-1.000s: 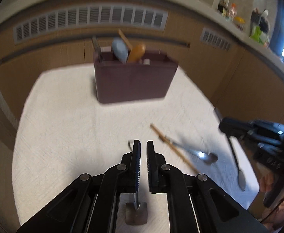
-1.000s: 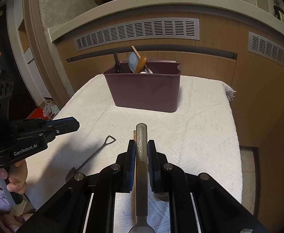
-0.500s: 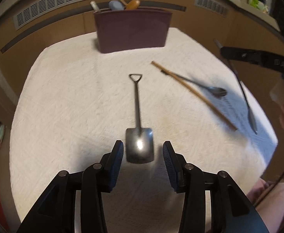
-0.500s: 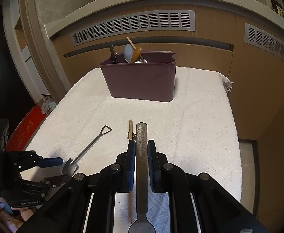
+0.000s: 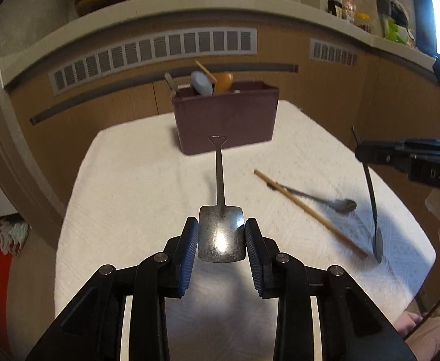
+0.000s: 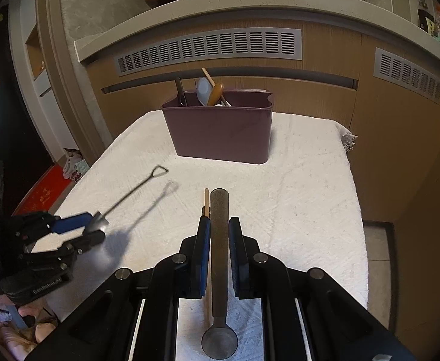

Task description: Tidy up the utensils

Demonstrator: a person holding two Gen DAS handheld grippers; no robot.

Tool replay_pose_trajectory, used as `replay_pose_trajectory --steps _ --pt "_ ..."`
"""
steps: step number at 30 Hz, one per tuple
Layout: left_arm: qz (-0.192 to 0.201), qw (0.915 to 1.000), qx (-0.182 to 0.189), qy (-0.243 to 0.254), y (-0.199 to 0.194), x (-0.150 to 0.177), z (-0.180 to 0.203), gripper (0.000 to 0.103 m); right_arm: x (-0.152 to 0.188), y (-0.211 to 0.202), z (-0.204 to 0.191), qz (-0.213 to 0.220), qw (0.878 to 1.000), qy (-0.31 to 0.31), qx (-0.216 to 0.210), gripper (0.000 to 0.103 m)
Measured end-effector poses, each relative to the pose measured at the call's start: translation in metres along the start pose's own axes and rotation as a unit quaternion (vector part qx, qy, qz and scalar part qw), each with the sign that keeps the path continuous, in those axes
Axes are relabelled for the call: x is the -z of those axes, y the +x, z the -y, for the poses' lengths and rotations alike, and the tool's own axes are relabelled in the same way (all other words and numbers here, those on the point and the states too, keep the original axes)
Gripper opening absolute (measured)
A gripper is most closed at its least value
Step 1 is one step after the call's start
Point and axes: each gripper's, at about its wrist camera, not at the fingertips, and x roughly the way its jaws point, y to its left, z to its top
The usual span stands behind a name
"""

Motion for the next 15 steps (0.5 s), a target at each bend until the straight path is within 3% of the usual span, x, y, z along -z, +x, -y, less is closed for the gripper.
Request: replay_pose_trajectory --steps 8,12,15 --pt "0.062 0.9980 0.013 -0.002 -0.031 -0.034 -0.004 0.033 -0.009 -0.016 -0.003 0.025 1.000 -0.005 -0.002 0.011" --pt "0.051 0.9985 0.016 0.011 -0.038 -0.038 -0.001 0.033 -0.011 -0.020 -0.005 0.029 1.000 -0.007 -0.001 0.011" --pt "0.012 0.9993 0.027 0.021 -0.030 -0.029 0.002 0.033 -0.011 -0.018 -0.004 0.026 1.000 -0.003 -0.002 0.011"
